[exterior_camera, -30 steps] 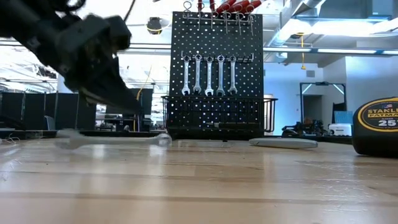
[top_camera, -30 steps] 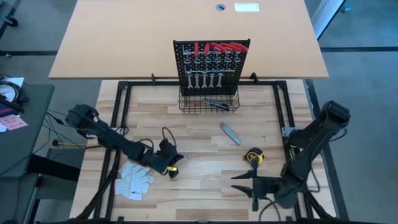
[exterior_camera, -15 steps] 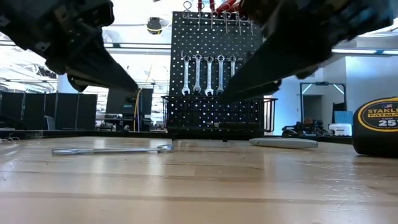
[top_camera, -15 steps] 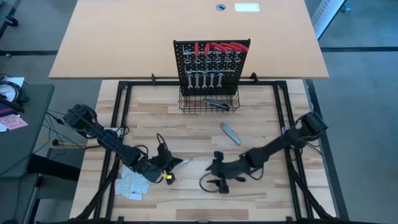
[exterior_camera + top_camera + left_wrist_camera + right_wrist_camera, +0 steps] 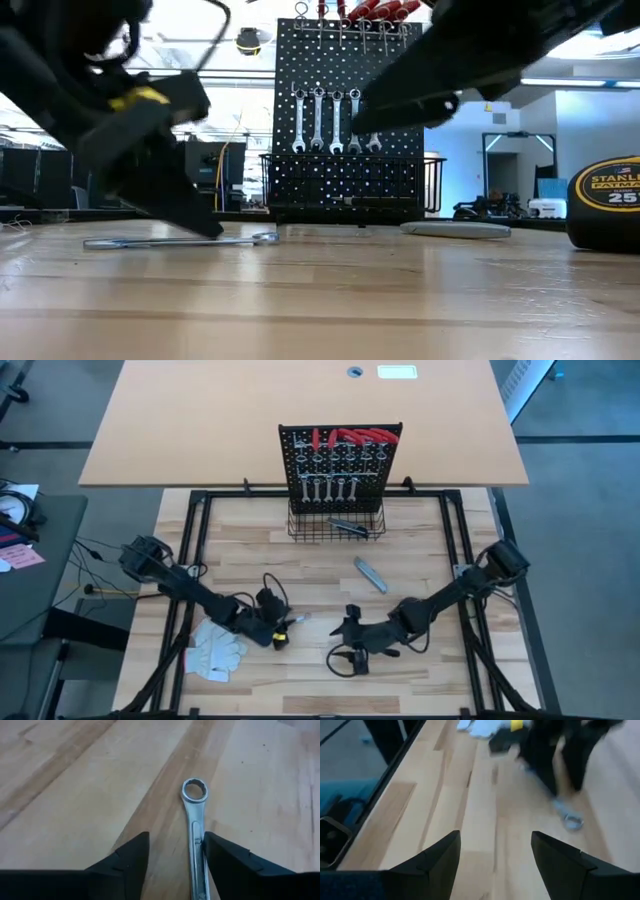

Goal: Hang tools onto peg board
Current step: Hang the silver wrench on the pegboard

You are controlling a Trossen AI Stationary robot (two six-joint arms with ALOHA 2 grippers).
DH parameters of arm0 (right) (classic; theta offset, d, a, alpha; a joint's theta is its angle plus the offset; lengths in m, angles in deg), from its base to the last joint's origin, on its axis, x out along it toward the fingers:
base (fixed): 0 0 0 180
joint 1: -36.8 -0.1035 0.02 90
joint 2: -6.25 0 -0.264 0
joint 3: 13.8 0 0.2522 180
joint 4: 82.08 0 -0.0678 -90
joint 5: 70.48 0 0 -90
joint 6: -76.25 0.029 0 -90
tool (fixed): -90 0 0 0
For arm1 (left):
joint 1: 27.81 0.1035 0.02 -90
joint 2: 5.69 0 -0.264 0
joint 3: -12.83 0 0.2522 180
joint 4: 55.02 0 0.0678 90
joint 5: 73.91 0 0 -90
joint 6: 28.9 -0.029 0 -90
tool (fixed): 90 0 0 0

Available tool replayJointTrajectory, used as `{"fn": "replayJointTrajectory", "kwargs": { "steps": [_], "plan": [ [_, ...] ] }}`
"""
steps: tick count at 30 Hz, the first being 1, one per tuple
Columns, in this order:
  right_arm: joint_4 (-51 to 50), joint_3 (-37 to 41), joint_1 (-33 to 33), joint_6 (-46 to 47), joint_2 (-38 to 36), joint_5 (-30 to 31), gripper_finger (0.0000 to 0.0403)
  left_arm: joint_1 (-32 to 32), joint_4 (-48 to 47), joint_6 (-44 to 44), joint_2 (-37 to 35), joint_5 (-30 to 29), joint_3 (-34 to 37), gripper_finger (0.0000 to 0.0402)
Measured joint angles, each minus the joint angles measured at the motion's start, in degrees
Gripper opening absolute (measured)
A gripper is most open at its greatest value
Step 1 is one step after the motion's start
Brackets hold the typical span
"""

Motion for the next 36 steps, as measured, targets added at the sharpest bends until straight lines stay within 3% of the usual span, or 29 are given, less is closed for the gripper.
{"fn": "replayJointTrajectory", "kwargs": {
  "steps": [2,8,11,18,23,30,36],
  "plan": [
    [1.1,0.0,2.0,-1.2,0.1,-0.2,0.0255,0.6,0.5,0.9,0.9,1.1,-0.1,0.0190],
    [1.5,-0.5,11.2,-4.4,0.1,-9.8,0.0251,0.6,2.8,0.6,1.8,0.7,-0.1,0.0180],
    [3.6,-1.2,14.9,-5.7,1.9,-15.6,0.0230,0.7,4.2,-0.7,1.9,1.2,-0.1,0.0174],
    [11.2,-2.6,16.7,-5.4,13.0,-17.5,0.0106,0.7,4.0,-1.4,1.9,1.3,-0.5,0.0173],
    [11.2,-3.8,18.2,-3.9,16.0,-17.7,0.0014,0.5,4.1,-3.7,2.0,2.3,-1.8,0.0173],
    [8.5,-3.9,18.9,-2.2,16.5,-17.5,0.0007,0.4,2.6,-5.7,1.8,2.2,-3.6,0.0173],
    [7.2,-4.1,18.9,-0.2,17.6,-17.6,0.0005,0.1,-15.3,-7.3,-3.2,0.7,-11.7,0.0173]
  ]
}}
